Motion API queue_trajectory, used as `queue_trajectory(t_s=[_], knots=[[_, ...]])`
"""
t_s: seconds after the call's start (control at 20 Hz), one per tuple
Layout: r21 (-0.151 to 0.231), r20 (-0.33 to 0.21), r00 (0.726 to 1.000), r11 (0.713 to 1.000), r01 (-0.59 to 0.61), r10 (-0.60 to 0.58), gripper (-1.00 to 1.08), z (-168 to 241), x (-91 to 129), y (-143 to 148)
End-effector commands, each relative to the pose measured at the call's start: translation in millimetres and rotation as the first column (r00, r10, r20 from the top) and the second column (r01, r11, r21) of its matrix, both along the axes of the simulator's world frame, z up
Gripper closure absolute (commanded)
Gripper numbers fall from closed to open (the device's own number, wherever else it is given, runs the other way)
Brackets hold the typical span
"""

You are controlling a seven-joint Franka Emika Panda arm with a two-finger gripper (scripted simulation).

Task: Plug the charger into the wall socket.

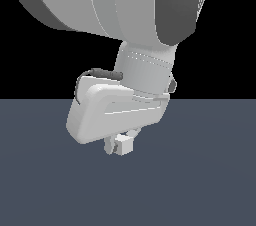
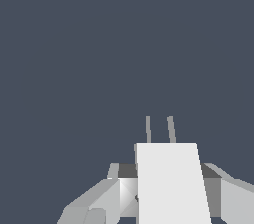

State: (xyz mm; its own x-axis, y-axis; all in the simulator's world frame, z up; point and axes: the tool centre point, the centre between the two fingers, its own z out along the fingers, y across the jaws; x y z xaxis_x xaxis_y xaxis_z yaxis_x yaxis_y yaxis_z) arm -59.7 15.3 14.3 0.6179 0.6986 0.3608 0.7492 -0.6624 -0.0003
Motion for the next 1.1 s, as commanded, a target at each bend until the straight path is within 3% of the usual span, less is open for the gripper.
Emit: queue_trajectory(t_s=[0.0,0.5,0.75,1.05], knots=[[0.0,0.001,1.0,1.0,0.024,-0.024,1.08,3,2,1],[0.004,0.004,0.976,0.976,0.217,-0.217,1.08,22,21,4],[0.007,0.006,0.939,0.939,0.345,-0.345,1.08,35,34,3],[0.009,0.007,0.875,0.875,0.484,-0.484,1.08,50,49,0]])
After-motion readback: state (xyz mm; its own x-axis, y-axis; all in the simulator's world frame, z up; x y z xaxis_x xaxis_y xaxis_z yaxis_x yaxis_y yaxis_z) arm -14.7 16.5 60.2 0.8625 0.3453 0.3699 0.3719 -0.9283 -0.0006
